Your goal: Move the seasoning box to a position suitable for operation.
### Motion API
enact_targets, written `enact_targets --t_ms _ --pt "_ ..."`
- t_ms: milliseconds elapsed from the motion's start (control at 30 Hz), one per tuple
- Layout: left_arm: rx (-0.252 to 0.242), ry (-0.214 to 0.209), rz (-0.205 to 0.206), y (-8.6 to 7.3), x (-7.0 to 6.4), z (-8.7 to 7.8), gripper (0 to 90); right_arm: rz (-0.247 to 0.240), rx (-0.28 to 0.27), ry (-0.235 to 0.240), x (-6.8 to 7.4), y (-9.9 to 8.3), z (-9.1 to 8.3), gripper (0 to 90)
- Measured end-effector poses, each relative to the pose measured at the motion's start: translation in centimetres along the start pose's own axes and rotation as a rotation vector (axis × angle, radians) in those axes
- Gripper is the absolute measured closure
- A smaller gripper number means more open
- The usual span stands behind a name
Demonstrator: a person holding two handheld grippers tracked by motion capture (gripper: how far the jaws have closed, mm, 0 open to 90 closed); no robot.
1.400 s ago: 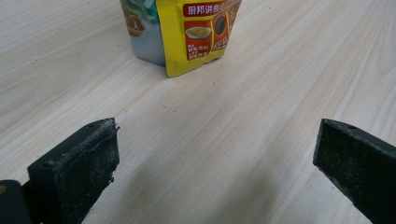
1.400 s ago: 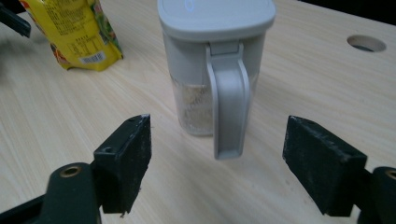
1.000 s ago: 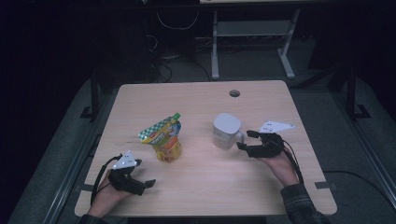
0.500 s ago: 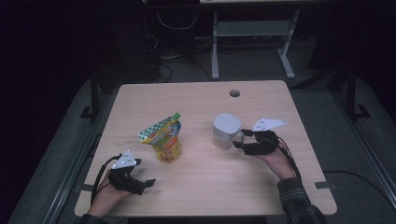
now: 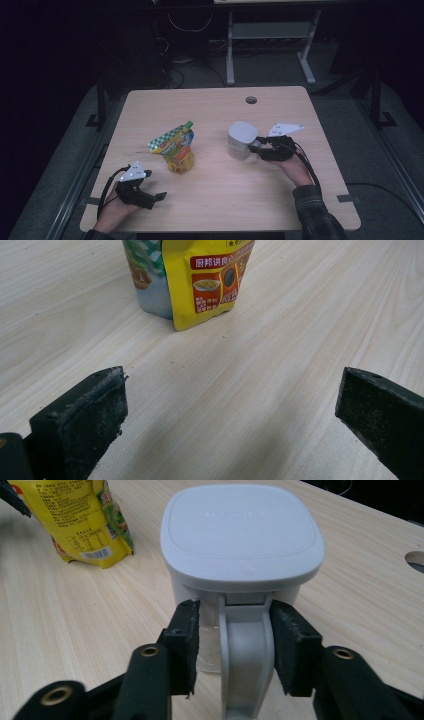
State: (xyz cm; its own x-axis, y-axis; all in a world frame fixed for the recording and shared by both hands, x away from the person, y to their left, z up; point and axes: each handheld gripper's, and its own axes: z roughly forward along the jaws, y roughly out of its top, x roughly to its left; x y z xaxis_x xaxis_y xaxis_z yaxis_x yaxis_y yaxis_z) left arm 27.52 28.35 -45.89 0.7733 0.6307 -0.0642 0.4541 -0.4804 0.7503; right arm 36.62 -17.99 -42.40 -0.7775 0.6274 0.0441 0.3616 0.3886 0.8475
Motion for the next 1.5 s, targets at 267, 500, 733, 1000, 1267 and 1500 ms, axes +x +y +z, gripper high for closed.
enact_targets --t_ms 267,500,733,1000,1267,1500 --pt "0.006 -0.004 0.001 0.0 0.1 0.1 0.0 0.006 -0.006 0.003 -0.5 -0.4 -0.1 67.2" --pt "0.014 -0.007 0.007 0.0 0.1 0.2 0.0 0.002 -0.014 0.008 -0.4 -0.5 -0.1 68.4" --pt "0.010 -0.005 0.005 0.0 0.0 0.3 0.0 0.002 -0.019 0.011 -0.3 -0.6 -0.2 68.6" --pt "0.007 -0.007 0.003 0.0 0.0 0.2 0.0 -0.004 -0.018 0.006 0.3 -0.6 -0.5 68.6" --pt "0.008 -0.008 0.003 -0.1 0.0 0.2 0.0 -0.019 -0.014 0.025 1.3 -0.6 -0.9 68.6" --pt "0.004 -0.008 0.005 -0.1 -0.1 0.1 0.0 -0.039 -0.014 0.057 2.7 -0.4 -1.2 68.6"
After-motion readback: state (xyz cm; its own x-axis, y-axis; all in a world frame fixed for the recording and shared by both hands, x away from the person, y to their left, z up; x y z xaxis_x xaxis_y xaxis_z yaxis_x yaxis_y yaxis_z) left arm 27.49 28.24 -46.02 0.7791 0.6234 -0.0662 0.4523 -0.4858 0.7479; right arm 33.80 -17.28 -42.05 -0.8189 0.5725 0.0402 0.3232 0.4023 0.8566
